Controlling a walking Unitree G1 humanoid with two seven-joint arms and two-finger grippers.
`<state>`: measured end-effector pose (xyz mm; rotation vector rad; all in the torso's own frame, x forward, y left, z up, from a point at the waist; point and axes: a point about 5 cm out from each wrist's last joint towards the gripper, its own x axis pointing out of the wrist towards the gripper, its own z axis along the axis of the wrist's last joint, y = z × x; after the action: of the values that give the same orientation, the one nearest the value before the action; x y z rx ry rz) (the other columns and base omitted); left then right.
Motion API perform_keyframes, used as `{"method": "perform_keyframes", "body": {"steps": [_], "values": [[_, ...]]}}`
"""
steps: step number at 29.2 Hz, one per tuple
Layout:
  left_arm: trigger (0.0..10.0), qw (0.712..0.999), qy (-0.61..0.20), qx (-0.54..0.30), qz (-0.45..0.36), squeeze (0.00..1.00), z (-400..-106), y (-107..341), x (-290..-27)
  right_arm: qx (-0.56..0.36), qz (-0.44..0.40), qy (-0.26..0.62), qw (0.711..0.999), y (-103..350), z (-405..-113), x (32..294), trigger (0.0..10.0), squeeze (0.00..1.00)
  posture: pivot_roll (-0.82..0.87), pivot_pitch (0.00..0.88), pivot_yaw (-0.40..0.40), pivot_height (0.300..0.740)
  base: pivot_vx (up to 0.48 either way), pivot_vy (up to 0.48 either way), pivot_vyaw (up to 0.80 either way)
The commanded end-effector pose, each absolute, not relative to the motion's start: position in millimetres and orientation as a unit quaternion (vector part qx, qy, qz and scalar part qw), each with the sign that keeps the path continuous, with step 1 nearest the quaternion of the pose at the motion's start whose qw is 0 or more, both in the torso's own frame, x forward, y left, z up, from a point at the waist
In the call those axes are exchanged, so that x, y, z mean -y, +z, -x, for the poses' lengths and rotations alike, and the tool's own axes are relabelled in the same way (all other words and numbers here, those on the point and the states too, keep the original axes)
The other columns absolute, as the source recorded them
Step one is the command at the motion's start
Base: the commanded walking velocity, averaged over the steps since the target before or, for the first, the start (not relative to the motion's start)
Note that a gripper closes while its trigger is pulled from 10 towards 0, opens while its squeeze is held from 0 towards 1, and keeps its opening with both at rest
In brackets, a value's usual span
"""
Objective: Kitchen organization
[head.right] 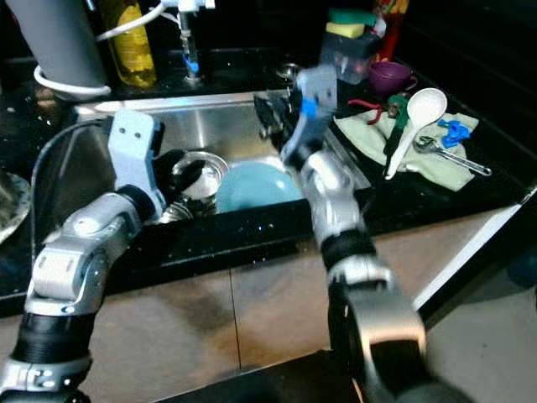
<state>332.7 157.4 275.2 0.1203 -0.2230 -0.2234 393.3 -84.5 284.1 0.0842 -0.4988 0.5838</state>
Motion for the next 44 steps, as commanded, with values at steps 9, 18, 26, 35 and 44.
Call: {"method": "perform_keyframes", "body": {"steps": [9,18,26,35,44], "values": [[10.0,0.989,-0.053,0.105,-0.093,0.00,-330,263,-167,0.250,-0.129,0.294,0.913,262,-354,81,10.0,0.00,-0.03,0.128,-0.033,0.740,0.000,0.000,0.00],[10.0,0.988,-0.047,0.100,-0.111,0.00,-331,261,-167,0.237,-0.140,0.309,0.910,257,-338,75,10.0,0.00,-0.03,0.123,-0.033,0.740,0.000,0.000,0.00],[10.0,0.987,-0.042,0.103,-0.114,0.00,-330,263,-170,0.234,-0.149,0.310,0.910,265,-330,72,10.0,0.00,-0.02,0.124,-0.035,0.740,0.000,0.000,0.00],[10.0,0.924,-0.340,0.174,0.011,0.00,-286,283,-140,0.158,-0.231,0.479,0.832,252,-300,77,10.0,0.00,-0.02,0.135,-0.035,0.740,0.000,0.000,0.00],[10.0,0.867,-0.488,-0.012,-0.097,0.00,-250,237,-155,-0.013,-0.148,0.568,0.810,198,-264,128,10.0,0.00,-0.02,0.147,-0.044,0.740,0.000,0.000,0.00]]}}
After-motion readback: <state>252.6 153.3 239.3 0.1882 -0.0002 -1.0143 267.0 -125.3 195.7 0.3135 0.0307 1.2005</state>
